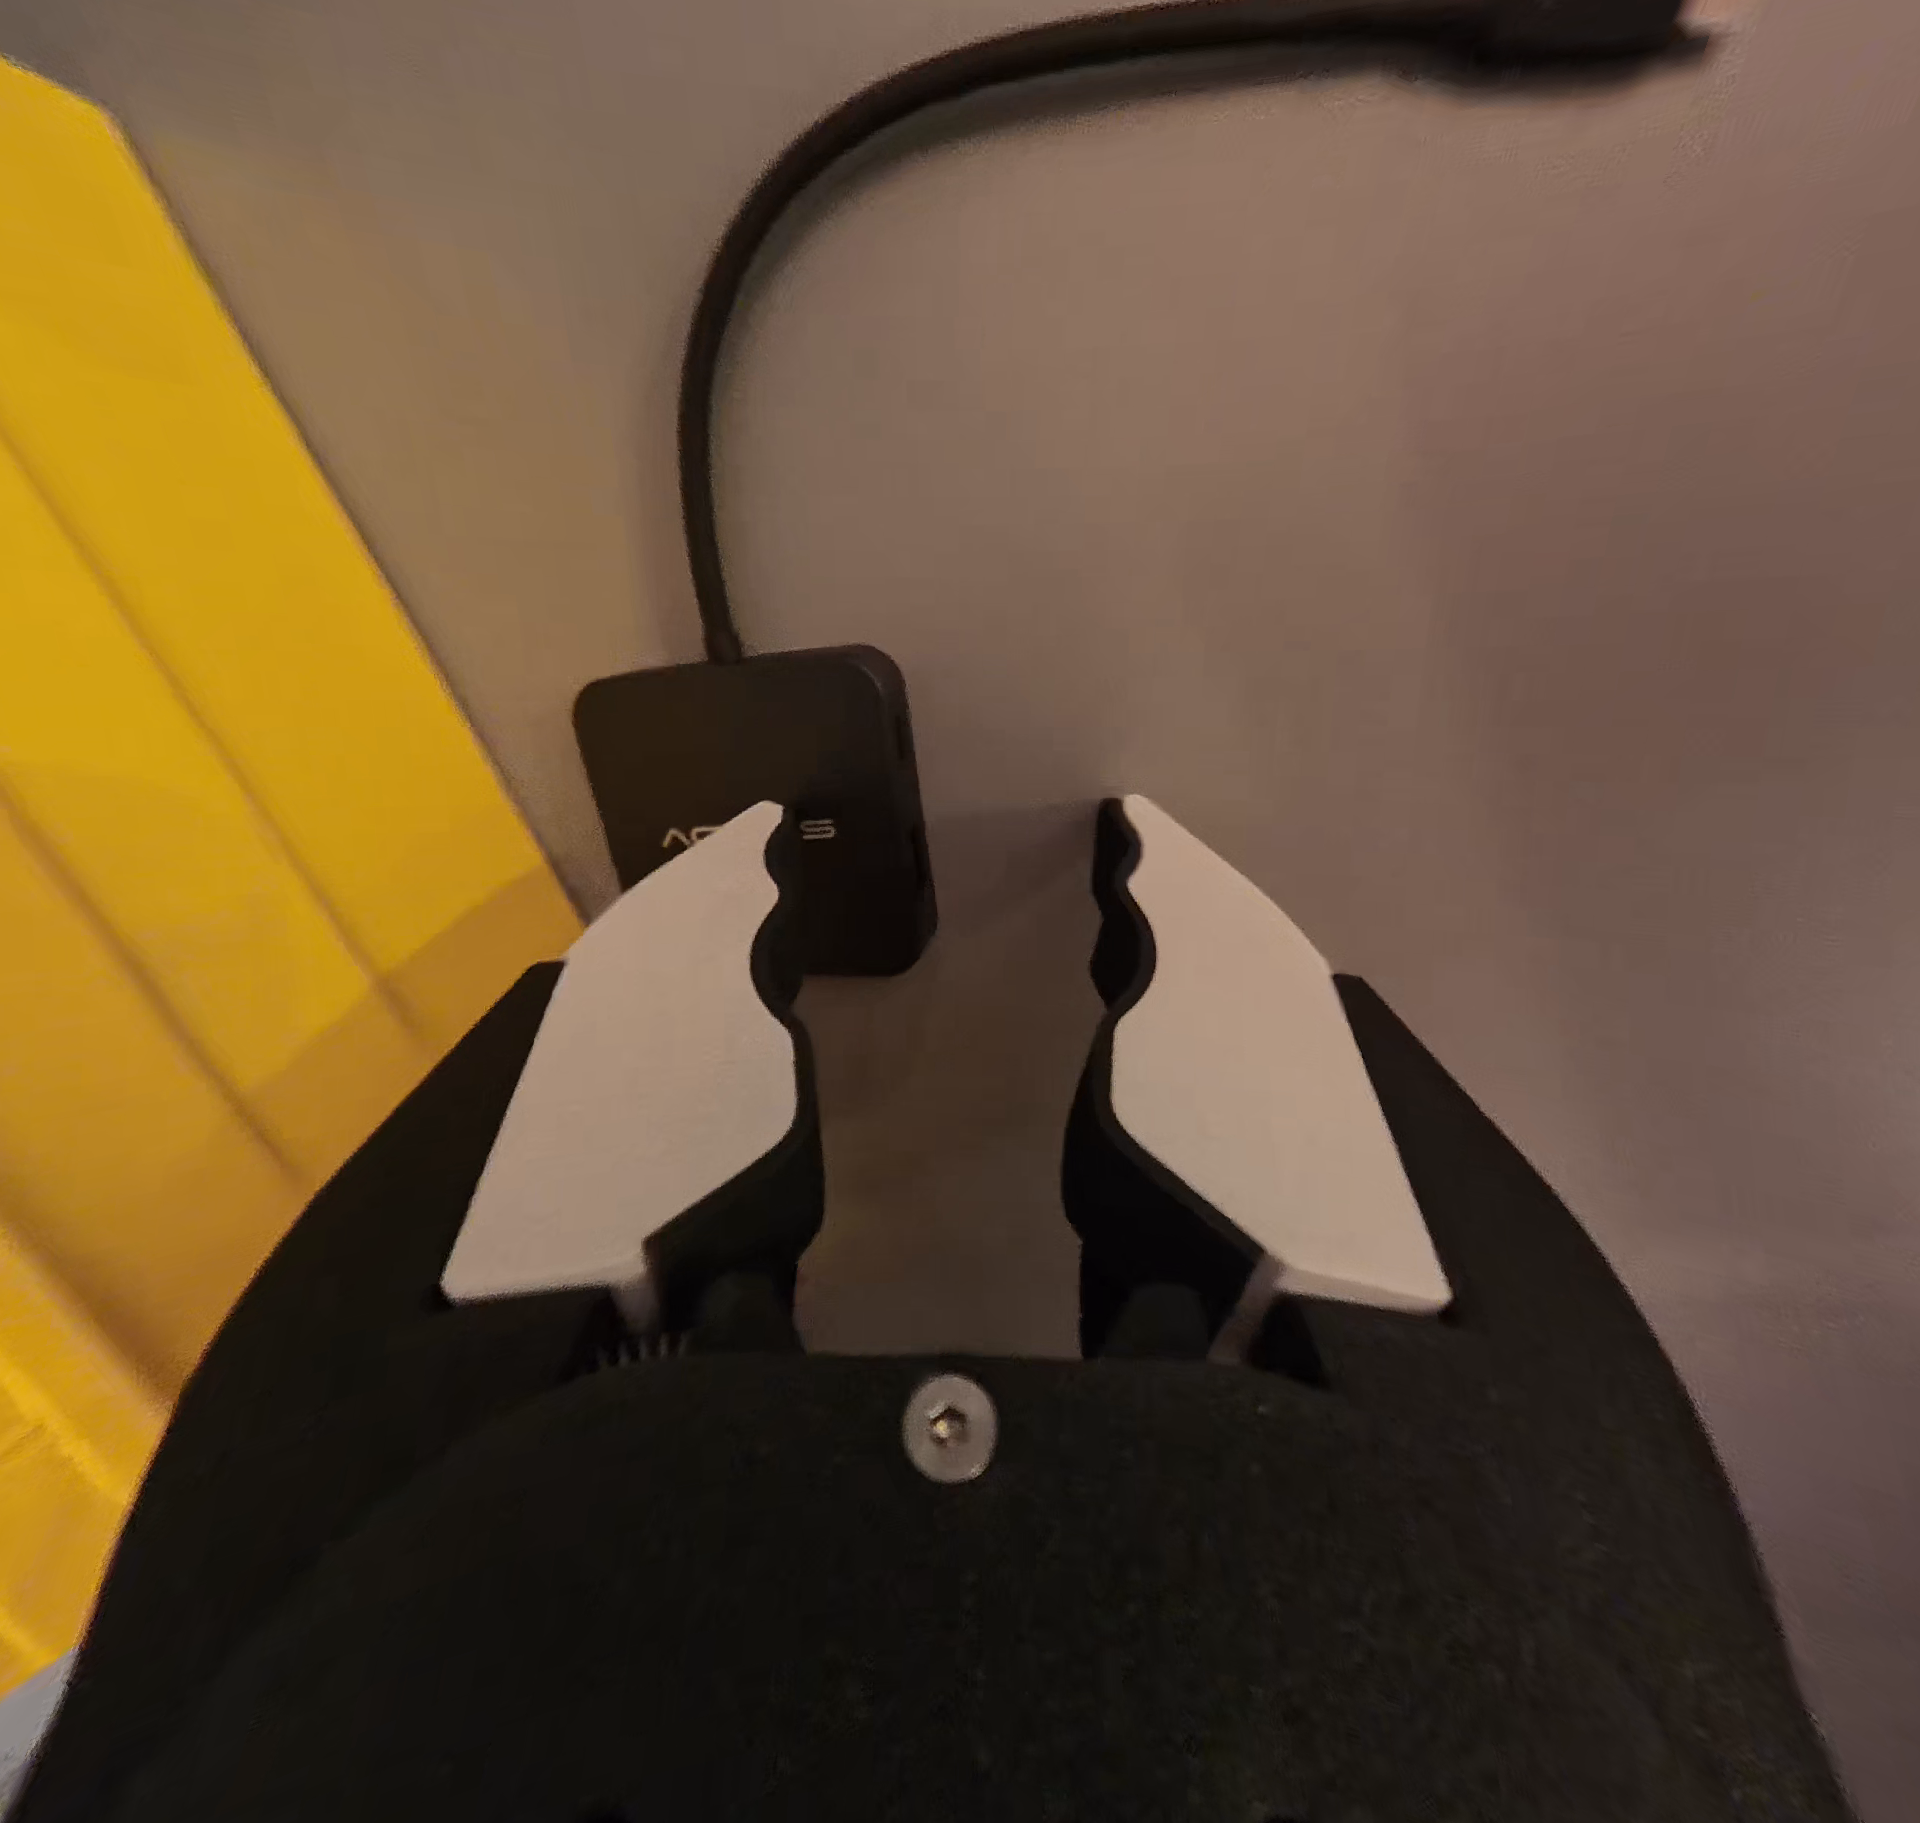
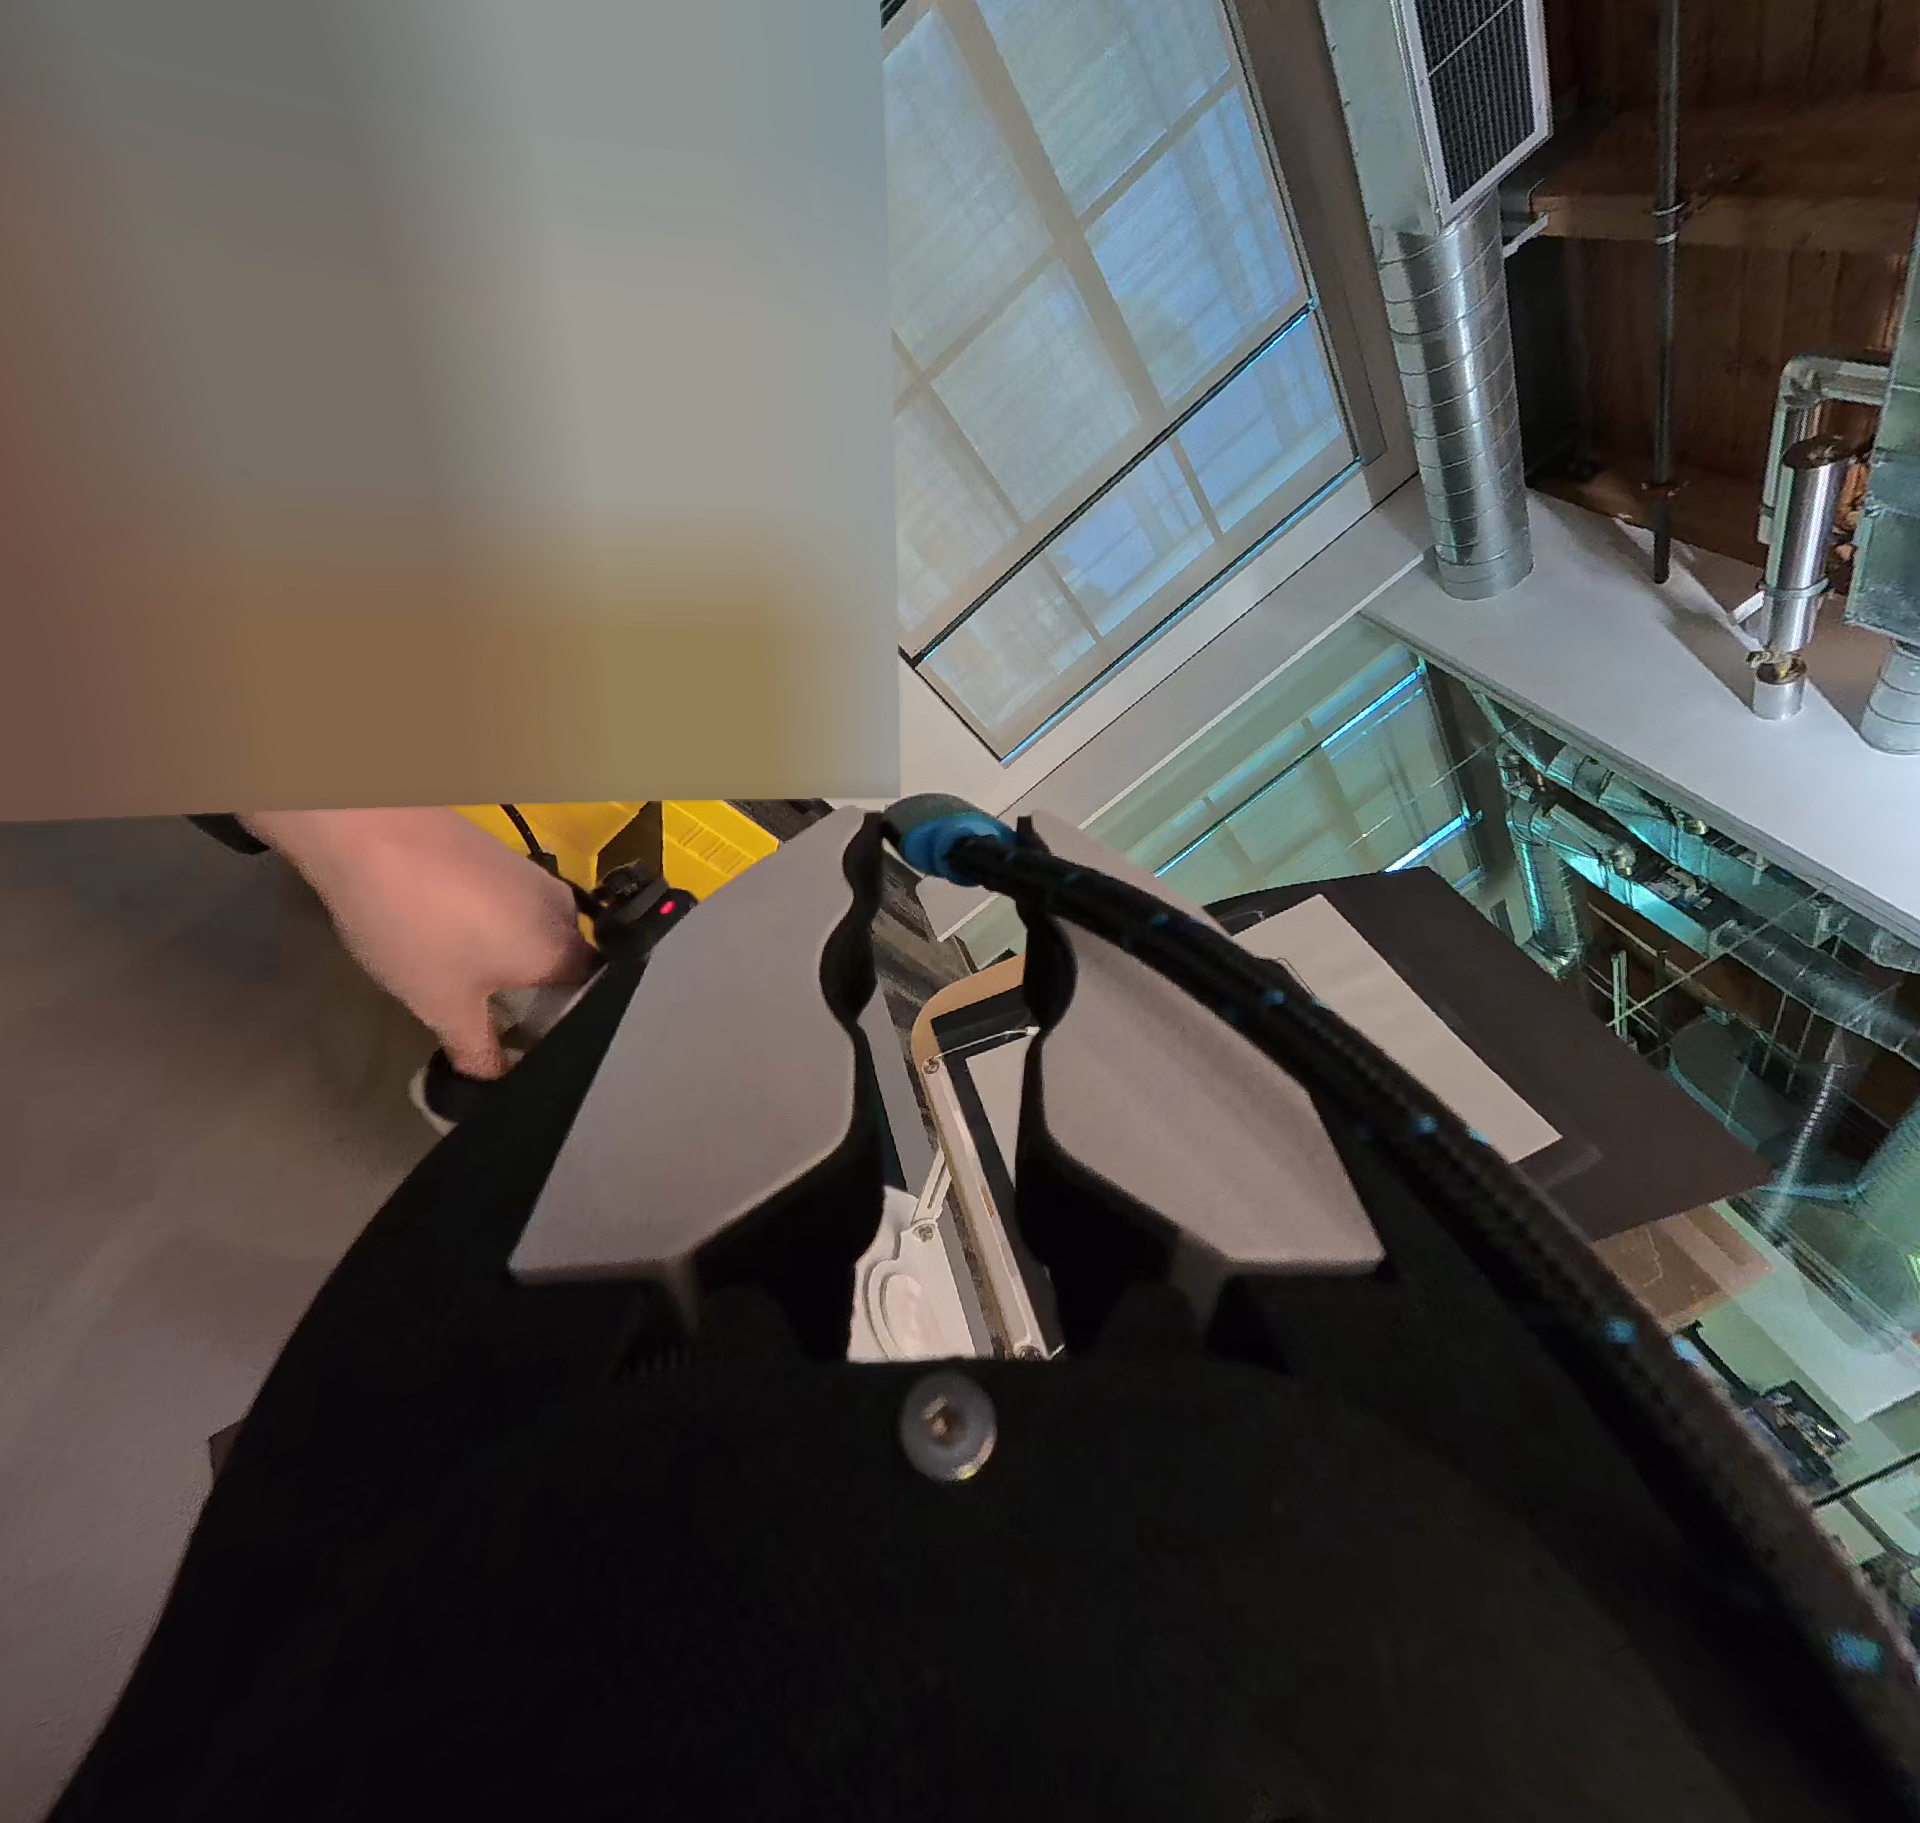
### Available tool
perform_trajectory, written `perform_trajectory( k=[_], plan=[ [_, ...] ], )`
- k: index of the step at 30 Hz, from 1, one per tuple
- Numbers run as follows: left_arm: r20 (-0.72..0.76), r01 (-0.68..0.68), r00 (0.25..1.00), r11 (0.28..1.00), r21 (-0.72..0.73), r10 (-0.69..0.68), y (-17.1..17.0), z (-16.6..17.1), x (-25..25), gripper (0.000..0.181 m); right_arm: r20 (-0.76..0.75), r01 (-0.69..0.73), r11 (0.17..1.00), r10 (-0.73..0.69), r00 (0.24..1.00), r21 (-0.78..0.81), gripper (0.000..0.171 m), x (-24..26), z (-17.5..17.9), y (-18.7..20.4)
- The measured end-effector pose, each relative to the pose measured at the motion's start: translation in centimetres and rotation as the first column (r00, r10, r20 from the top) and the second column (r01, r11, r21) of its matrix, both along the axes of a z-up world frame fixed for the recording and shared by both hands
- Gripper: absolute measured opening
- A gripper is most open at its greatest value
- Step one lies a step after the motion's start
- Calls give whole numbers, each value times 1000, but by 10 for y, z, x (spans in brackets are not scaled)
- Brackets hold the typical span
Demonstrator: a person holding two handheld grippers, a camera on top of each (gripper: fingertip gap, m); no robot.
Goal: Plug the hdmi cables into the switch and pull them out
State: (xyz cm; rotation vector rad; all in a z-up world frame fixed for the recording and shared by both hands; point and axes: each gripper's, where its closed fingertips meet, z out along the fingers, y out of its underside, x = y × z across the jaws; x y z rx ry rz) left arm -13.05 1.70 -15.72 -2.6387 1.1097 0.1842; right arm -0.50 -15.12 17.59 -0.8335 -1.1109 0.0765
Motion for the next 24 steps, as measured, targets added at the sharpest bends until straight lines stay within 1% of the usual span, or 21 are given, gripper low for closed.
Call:
perform_trajectory(
  k=[1,2,3,5,6,7,9,10,12,14,15,16,17,19,20,21,23,24],
  plan=[
    [20,24,1000,999,-22,-24,-10,0,6,58,-3,-3,1000,3,1000,2,25,0,1,-1],
    [51,57,997,997,-44,-55,-21,2,14,58,-4,-5,1000,5,1000,4,25,1,2,-3],
    [100,100,991,992,-72,-93,-33,4,23,53,-5,-6,1000,6,1000,7,25,0,2,-4],
    [238,162,963,975,-151,-123,-56,12,38,24,-6,-9,1000,9,1000,15,25,0,4,-6],
    [313,179,942,968,-176,-117,-63,18,45,31,-7,-11,1000,11,1000,17,25,0,4,-7],
    [382,214,915,957,-197,-126,-70,25,51,46,-7,-14,1000,14,1000,19,25,0,5,-8],
    [474,327,858,921,-210,-197,-80,34,57,64,-10,-21,999,22,1000,24,25,0,5,-9],
    [473,363,847,915,-177,-244,-78,35,56,68,-10,-26,999,26,1000,28,25,-1,5,-10],
    [400,445,829,894,-51,-390,-68,31,50,69,-10,-31,999,31,999,35,25,-1,5,-10],
    [234,532,817,845,46,-527,-62,21,41,80,-11,-34,999,34,999,35,25,0,5,-10],
    [140,566,809,820,83,-572,-59,17,36,81,-12,-31,999,32,999,37,25,0,5,-10],
    [93,599,789,794,109,-608,-60,14,35,81,-13,-30,999,31,999,38,25,0,5,-10],
    [104,617,768,774,143,-632,-62,18,40,81,-13,-31,999,32,999,36,25,1,5,-10],
    [66,630,759,756,176,-648,-57,20,42,79,-15,-35,999,36,999,31,25,0,5,-9],
    [54,633,763,761,141,-645,-57,17,39,81,-13,-35,999,36,999,30,25,0,4,-9],
    [90,632,766,772,76,-636,-63,14,39,78,-12,-34,999,35,999,30,25,-1,4,-8],
    [172,615,785,782,-102,-595,-79,6,37,89,-3,-35,999,35,999,23,25,-2,2,-7],
    [205,602,797,777,-186,-569,-85,2,36,89,2,-34,999,34,999,22,25,-3,1,-6]
  ],
)
